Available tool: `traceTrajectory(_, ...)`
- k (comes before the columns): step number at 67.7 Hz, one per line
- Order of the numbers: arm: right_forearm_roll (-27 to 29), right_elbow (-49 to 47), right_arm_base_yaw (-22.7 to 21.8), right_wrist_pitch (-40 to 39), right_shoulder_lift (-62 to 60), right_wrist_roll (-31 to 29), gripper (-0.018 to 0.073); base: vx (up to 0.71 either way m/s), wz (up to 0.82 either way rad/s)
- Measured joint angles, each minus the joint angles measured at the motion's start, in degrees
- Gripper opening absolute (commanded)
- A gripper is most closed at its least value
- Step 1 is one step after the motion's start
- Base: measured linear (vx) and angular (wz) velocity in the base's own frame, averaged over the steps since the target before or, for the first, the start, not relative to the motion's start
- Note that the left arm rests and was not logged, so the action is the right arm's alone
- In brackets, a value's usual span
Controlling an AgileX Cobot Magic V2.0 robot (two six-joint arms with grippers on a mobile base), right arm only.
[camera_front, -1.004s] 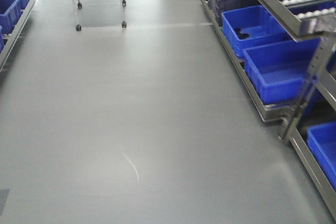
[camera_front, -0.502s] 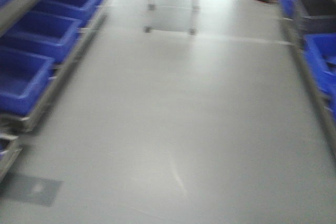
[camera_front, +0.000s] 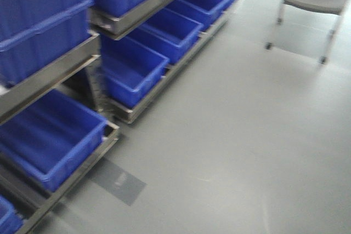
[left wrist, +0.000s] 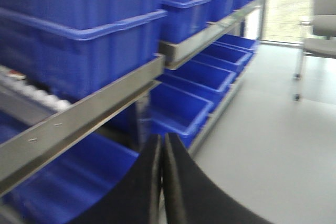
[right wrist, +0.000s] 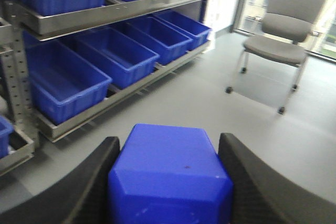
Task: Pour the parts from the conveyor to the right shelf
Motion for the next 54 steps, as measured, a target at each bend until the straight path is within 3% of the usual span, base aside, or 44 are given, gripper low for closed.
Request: traceTrajectory(54,0.0,0.0,0.0,0.0,0.0,0.0,-0.0006,0.15,0.56)
